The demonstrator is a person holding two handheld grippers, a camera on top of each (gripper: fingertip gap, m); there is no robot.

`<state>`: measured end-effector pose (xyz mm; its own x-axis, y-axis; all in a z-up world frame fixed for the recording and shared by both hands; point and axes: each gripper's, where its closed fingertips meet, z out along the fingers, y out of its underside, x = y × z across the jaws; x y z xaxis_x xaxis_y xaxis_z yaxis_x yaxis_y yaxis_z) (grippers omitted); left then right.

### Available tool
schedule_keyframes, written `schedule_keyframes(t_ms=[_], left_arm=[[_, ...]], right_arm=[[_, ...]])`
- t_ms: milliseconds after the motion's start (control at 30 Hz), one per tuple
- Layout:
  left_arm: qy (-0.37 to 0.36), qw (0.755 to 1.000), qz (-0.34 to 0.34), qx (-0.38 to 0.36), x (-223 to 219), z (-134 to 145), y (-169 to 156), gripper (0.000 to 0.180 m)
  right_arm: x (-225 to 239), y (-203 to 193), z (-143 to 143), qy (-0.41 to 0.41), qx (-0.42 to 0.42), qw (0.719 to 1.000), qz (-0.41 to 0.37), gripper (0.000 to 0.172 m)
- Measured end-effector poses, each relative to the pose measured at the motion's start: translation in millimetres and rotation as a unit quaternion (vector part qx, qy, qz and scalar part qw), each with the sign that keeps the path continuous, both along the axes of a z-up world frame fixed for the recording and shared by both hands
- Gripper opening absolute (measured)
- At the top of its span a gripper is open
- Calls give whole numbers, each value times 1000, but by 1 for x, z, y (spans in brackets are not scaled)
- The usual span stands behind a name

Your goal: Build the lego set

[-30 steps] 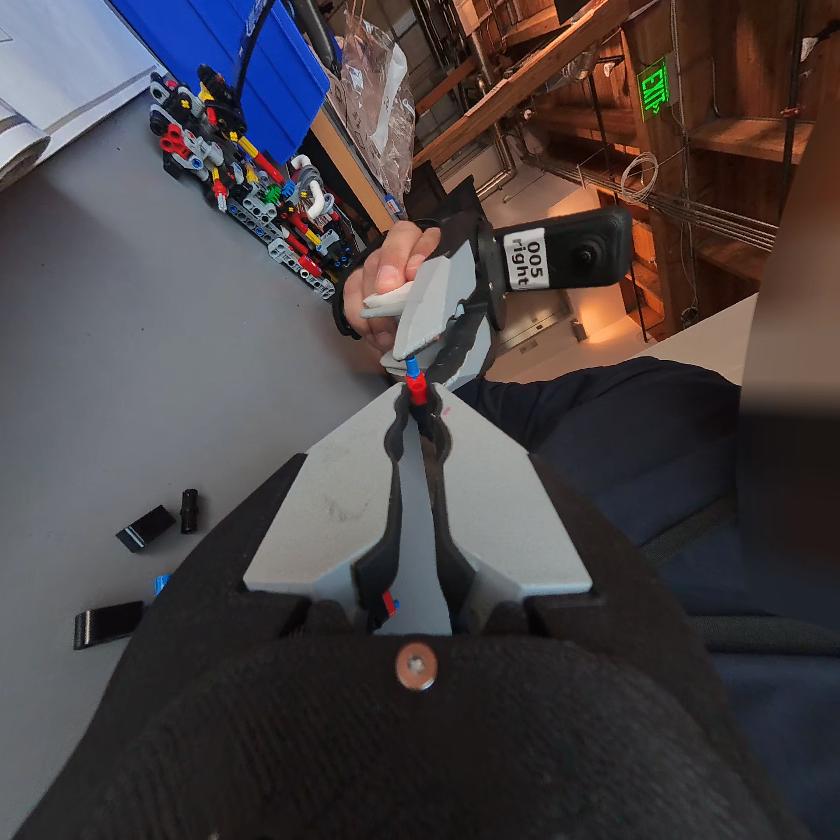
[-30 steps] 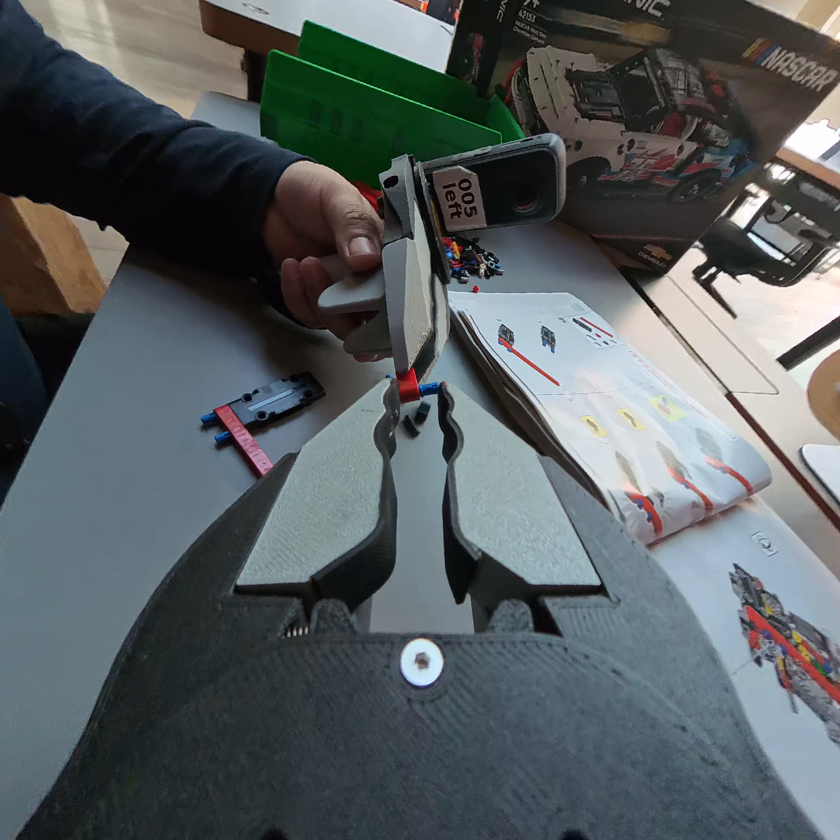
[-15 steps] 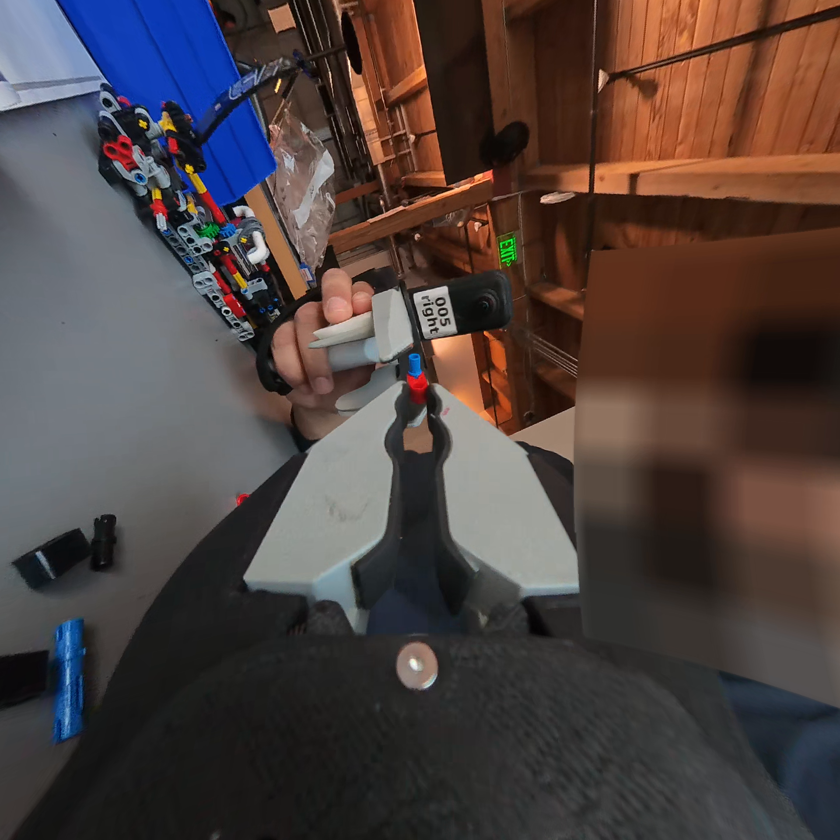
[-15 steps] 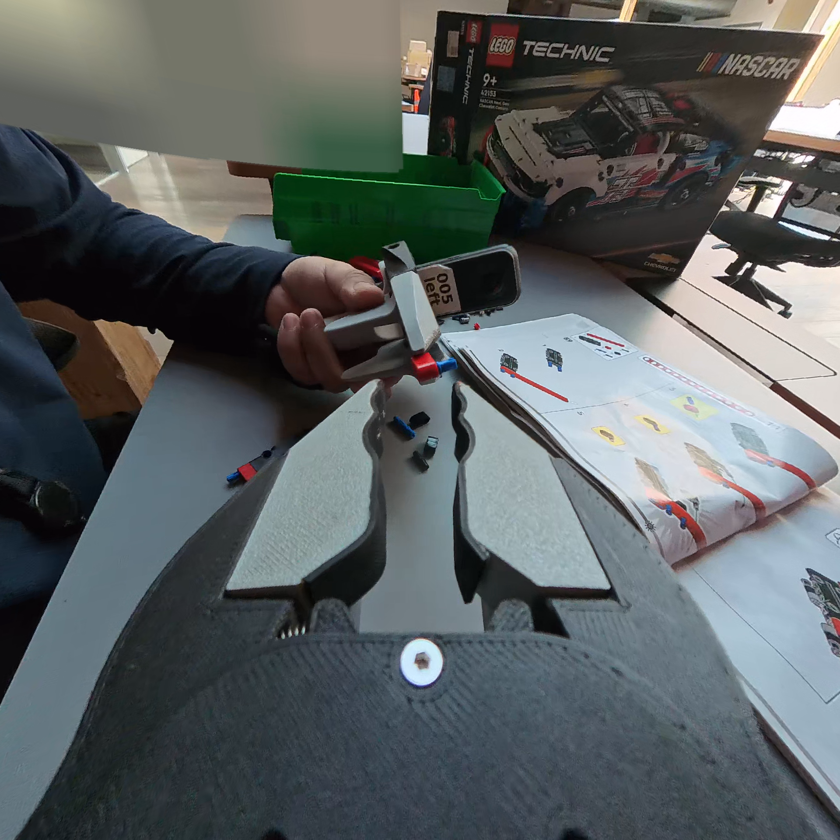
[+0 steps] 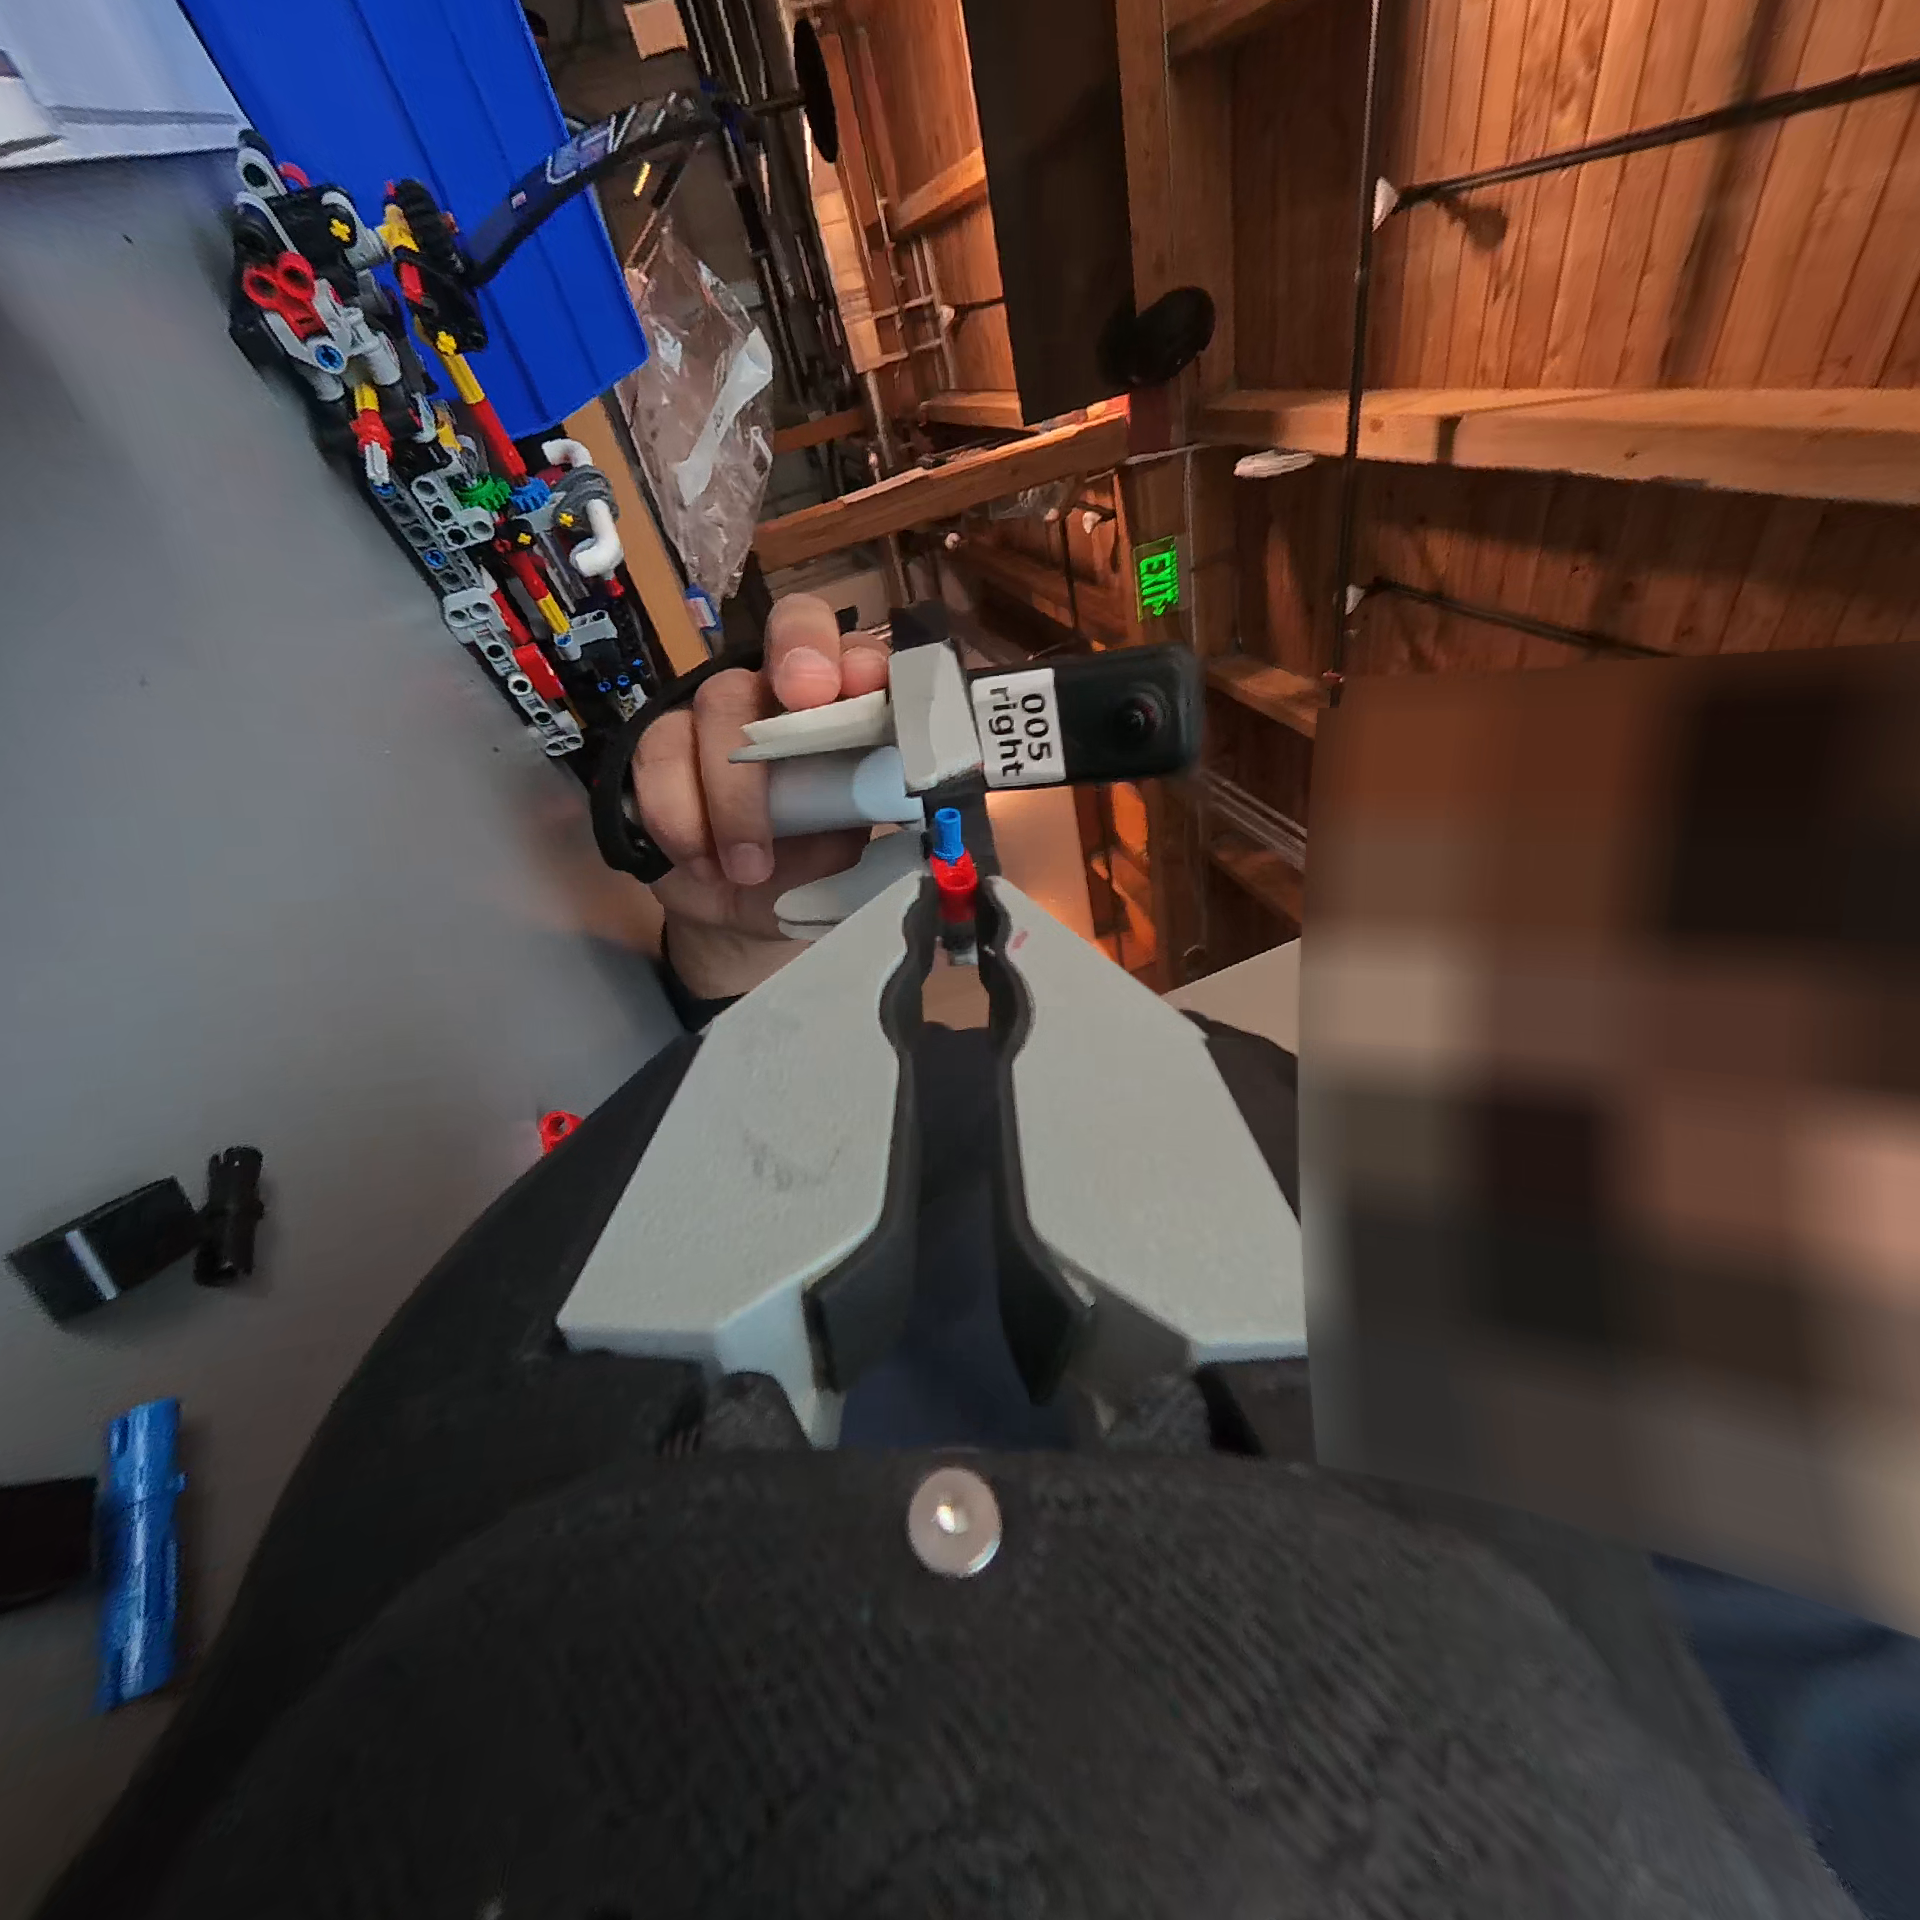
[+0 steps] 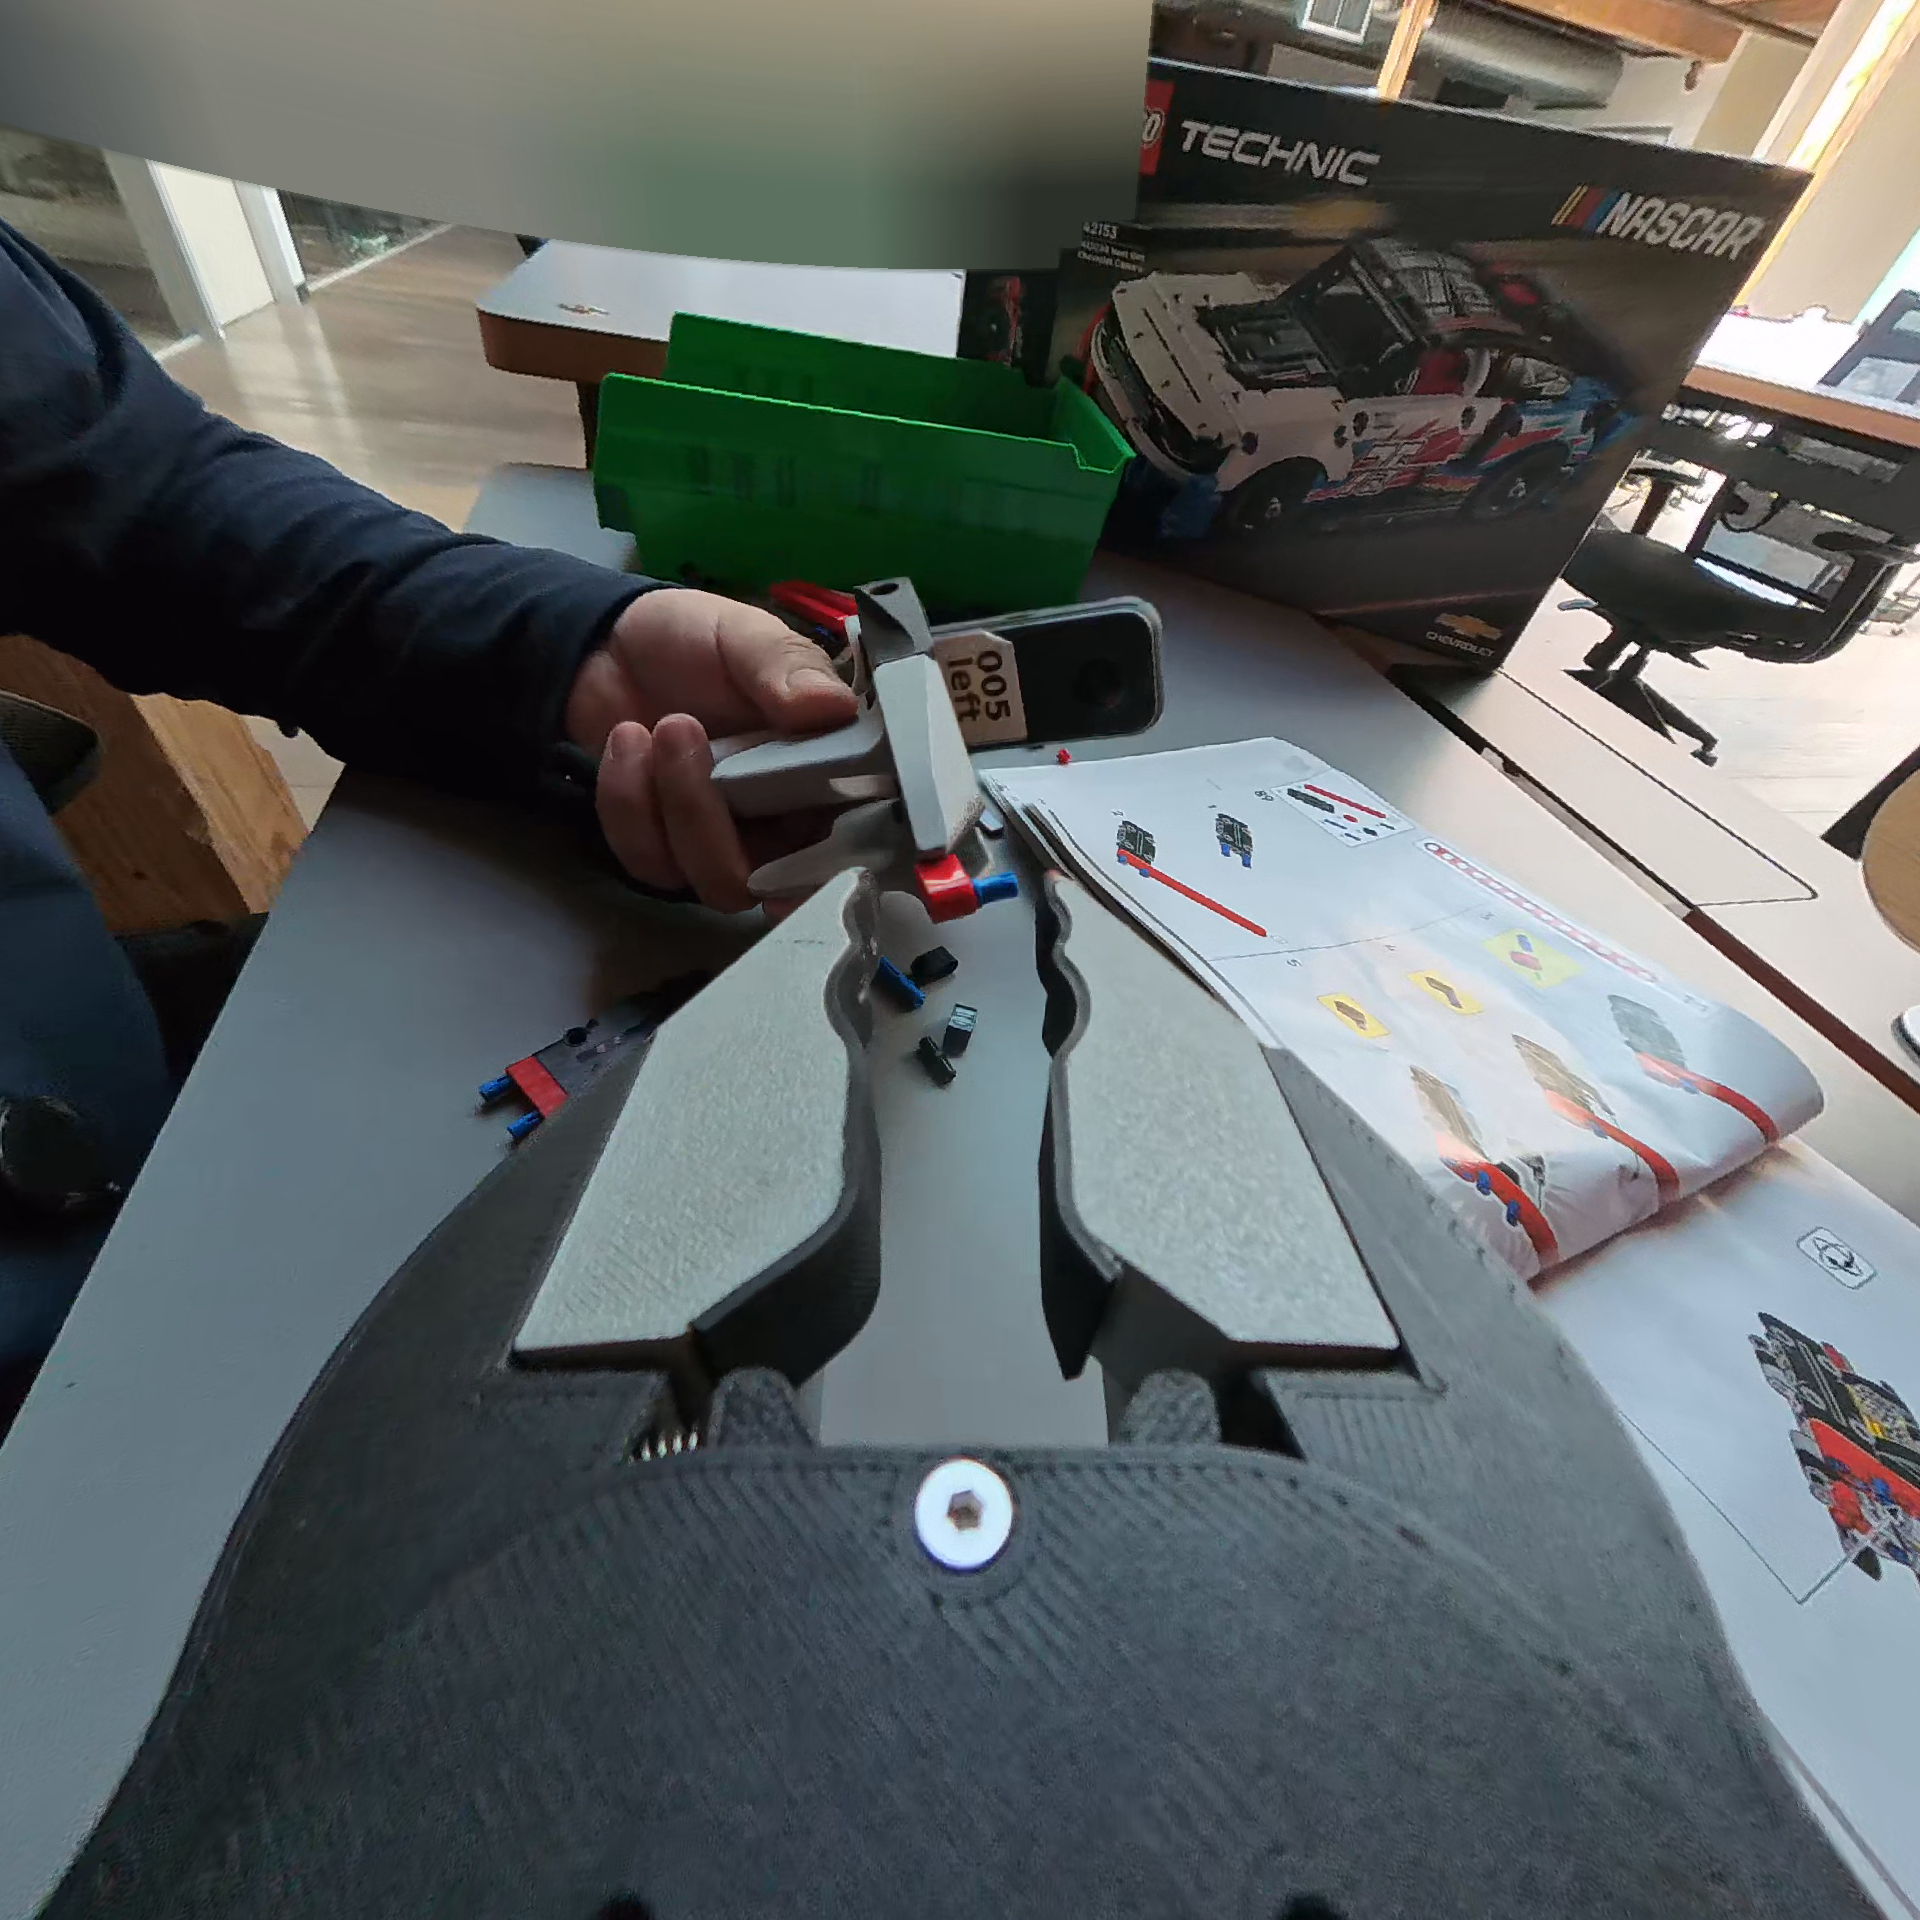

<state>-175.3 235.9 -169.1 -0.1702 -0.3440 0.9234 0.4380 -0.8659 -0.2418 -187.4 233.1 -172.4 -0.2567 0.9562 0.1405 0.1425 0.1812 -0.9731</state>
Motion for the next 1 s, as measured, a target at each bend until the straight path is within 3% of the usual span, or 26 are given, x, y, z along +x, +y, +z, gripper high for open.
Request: schedule_keyframes(t_ms=[33,367,1000], left_arm=[[9,1000,-3,8,1,0,-2,6],[56,998,-21,35,9,-3,-10,5],[72,996,-17,45,11,-6,-11,6]], right_arm=[[1,-1,1,3,4,1000,3,27],[7,-9,0,1,55,998,21,15],[10,-9,-5,-25,13,999,31,13]])
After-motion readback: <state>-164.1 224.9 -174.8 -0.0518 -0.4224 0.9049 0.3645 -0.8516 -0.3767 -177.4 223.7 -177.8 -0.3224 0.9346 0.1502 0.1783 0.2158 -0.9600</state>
